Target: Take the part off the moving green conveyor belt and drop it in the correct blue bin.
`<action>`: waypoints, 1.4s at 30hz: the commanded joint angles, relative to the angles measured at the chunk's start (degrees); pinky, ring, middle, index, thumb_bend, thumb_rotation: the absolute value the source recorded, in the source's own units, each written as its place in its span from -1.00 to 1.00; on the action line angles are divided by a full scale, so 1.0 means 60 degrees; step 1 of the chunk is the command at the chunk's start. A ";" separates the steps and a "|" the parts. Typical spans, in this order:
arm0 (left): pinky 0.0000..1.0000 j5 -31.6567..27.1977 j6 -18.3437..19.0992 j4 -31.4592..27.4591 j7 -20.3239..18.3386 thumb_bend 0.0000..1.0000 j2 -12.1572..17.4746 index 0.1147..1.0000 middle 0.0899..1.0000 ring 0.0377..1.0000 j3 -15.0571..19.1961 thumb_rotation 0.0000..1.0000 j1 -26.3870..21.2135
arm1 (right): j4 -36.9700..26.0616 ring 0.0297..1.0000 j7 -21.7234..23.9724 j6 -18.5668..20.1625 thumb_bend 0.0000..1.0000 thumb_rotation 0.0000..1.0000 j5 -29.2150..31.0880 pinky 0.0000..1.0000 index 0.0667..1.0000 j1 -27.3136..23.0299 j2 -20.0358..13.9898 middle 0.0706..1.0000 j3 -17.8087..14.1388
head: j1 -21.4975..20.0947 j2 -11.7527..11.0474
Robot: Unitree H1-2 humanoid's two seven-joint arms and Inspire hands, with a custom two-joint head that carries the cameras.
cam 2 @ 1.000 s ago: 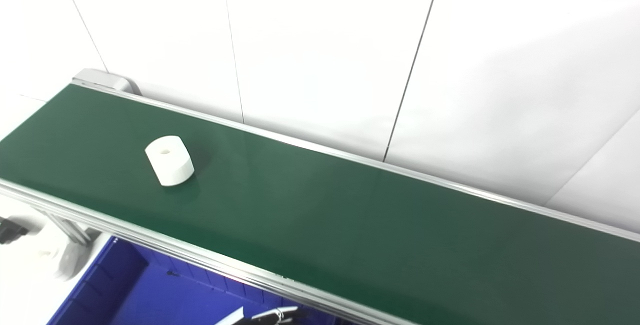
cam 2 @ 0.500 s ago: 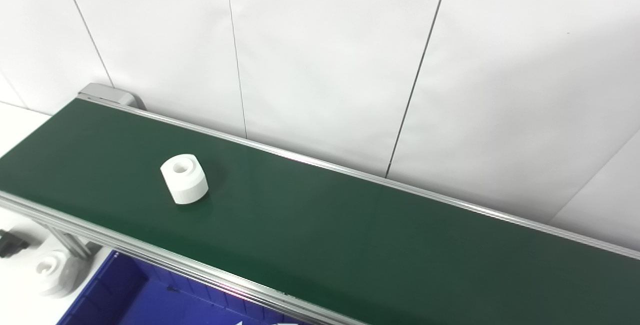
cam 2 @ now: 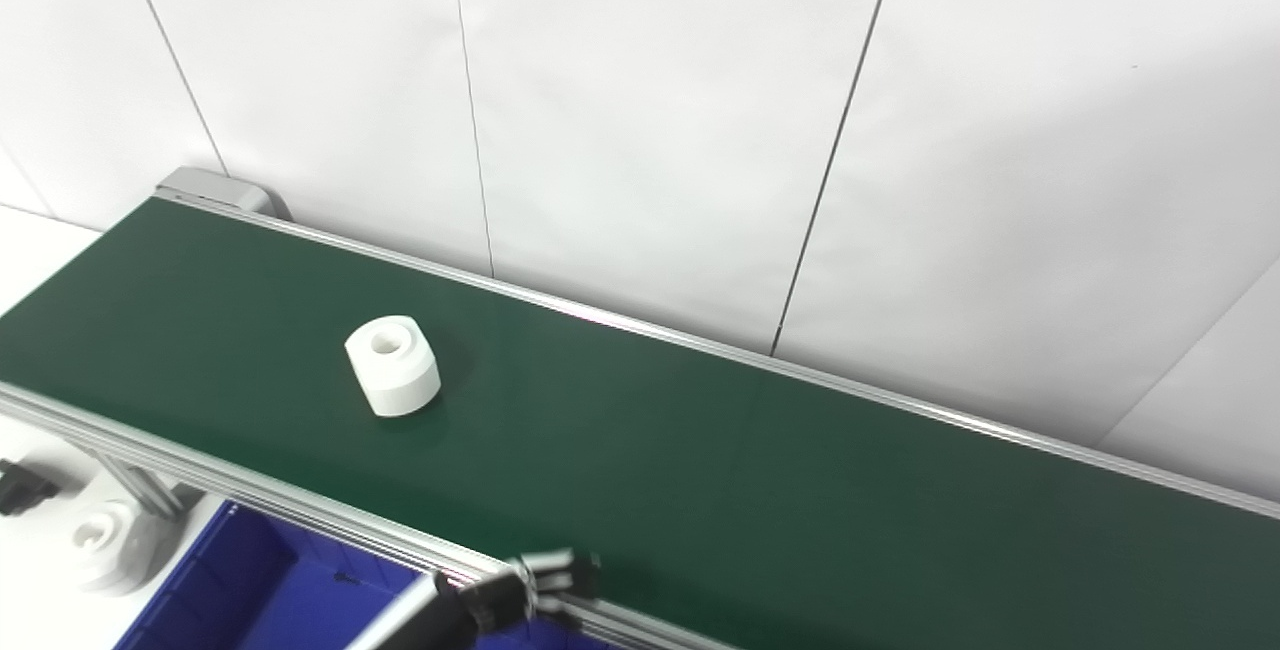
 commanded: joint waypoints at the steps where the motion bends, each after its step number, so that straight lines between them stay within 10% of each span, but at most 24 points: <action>1: 0.48 0.0067 -0.0289 -0.0462 0.0255 0.93 -0.0050 0.65 0.80 0.68 0.0220 -0.71 -0.0115 | -0.0444 0.90 0.0183 -0.0052 0.79 -0.71 0.0194 0.73 1.00 0.0150 0.0001 1.00 -0.0086 | -0.0058 0.0116; 8: 0.49 0.0881 -0.0171 -0.0690 0.0798 0.98 -0.0305 0.74 0.81 0.70 0.0920 -0.57 -0.0883 | -0.0558 0.87 0.0402 0.0009 0.79 -0.68 0.0149 0.68 1.00 0.0144 0.0119 0.99 -0.0261 | -0.0216 0.0473; 25: 0.85 0.3112 0.2903 -0.0355 0.1409 0.69 -0.0355 0.90 1.00 1.00 0.1840 -0.65 -0.3880 | -0.0735 0.92 0.0675 0.0136 0.79 -0.66 0.0179 0.81 1.00 -0.0103 0.0344 1.00 -0.0344 | -0.0531 0.1611; 42: 0.99 0.6611 0.4314 0.2161 0.2423 0.84 0.0376 0.84 1.00 1.00 0.1310 -0.61 -0.5628 | -0.0900 0.94 0.0791 0.0251 0.74 -0.64 0.0237 0.89 1.00 -0.0083 0.0384 0.98 -0.0439 | -0.0405 0.1759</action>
